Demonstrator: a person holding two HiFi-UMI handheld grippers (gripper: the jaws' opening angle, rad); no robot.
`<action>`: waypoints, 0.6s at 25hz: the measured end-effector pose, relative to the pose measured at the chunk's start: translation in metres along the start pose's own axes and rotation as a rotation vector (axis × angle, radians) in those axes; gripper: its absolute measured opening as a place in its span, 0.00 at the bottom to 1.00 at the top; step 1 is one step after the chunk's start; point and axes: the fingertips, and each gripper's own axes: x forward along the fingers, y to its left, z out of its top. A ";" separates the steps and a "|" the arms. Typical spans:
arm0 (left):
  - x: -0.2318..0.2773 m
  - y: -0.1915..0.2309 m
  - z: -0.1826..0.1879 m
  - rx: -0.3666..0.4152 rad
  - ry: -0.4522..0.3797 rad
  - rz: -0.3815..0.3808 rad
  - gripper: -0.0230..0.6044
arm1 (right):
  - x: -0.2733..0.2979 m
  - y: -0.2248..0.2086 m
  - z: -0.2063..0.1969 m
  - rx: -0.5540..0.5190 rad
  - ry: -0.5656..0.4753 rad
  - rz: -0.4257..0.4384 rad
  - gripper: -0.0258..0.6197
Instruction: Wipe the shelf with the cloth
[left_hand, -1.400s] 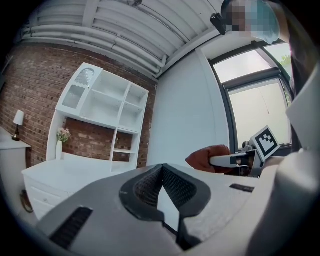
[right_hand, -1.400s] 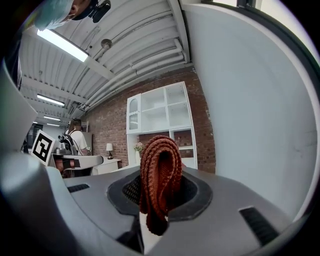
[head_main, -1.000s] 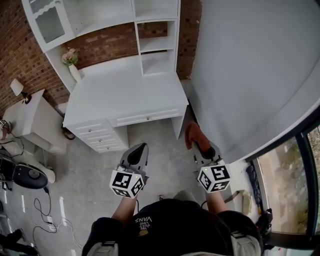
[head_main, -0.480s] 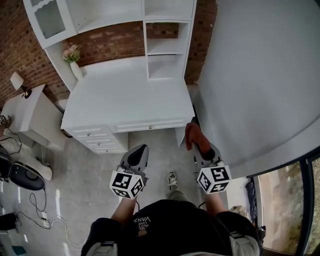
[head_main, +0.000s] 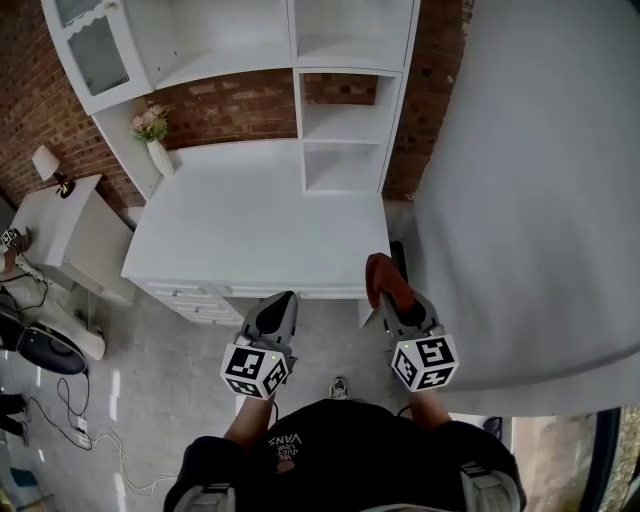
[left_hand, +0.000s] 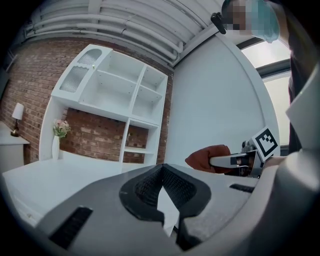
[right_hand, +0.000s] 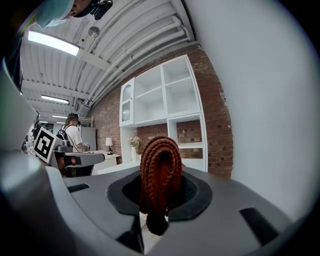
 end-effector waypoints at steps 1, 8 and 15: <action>0.009 0.002 0.000 -0.001 -0.001 0.009 0.05 | 0.007 -0.006 0.001 -0.003 0.000 0.011 0.17; 0.055 0.013 0.003 -0.008 -0.010 0.074 0.05 | 0.052 -0.044 0.010 -0.014 0.007 0.066 0.17; 0.073 0.045 -0.007 -0.033 0.014 0.116 0.05 | 0.094 -0.057 0.008 -0.005 0.021 0.072 0.17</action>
